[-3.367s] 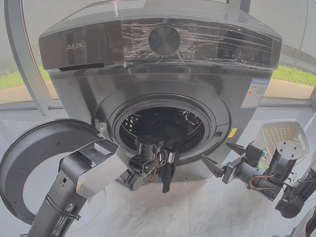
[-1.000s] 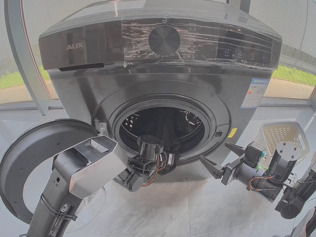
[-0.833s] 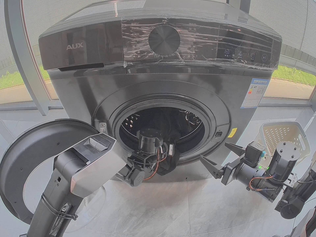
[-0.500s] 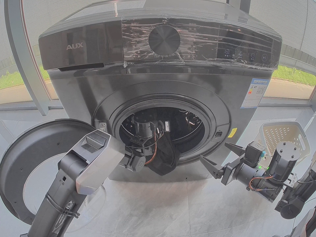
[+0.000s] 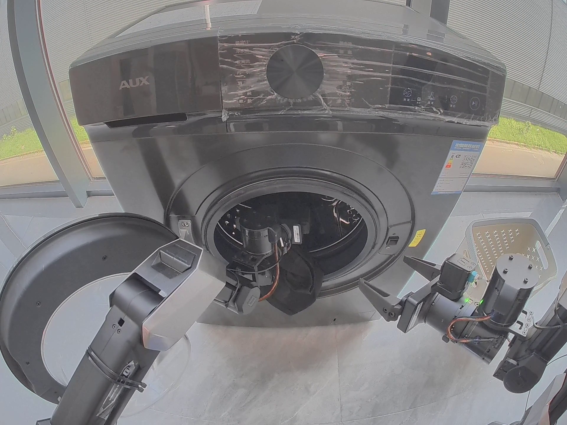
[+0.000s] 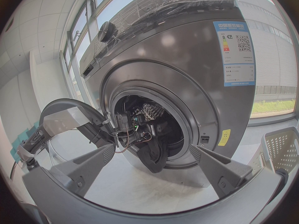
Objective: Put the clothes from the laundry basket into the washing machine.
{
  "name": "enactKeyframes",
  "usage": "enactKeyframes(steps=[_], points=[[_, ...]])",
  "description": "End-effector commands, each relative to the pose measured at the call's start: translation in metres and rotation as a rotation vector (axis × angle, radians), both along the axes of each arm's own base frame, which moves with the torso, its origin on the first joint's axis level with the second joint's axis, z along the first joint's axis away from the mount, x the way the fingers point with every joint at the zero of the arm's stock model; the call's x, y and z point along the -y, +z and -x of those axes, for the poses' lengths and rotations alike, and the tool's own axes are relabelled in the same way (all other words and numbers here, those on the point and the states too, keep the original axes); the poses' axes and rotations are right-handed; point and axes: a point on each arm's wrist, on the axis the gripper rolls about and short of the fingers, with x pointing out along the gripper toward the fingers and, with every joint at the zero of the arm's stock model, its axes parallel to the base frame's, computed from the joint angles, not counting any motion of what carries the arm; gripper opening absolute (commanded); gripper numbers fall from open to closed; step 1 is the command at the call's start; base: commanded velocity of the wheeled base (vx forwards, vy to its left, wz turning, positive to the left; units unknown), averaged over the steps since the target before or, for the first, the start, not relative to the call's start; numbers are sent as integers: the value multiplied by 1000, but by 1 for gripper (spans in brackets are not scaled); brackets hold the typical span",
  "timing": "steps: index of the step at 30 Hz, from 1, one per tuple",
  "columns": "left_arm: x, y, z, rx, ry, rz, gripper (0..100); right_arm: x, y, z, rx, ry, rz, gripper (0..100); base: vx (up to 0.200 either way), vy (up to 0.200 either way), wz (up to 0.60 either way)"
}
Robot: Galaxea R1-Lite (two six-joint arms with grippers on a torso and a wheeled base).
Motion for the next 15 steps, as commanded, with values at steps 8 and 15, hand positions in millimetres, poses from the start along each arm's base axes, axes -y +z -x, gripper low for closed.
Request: enactKeyframes(steps=[8,15], points=[[5,-24,69,-234,-199,-143,100,-1,0,1,1,8,1,100,0,0,0],[2,-36,79,-283,-244,-174,100,-3,3,-1,18,8,-12,100,0,0,0]])
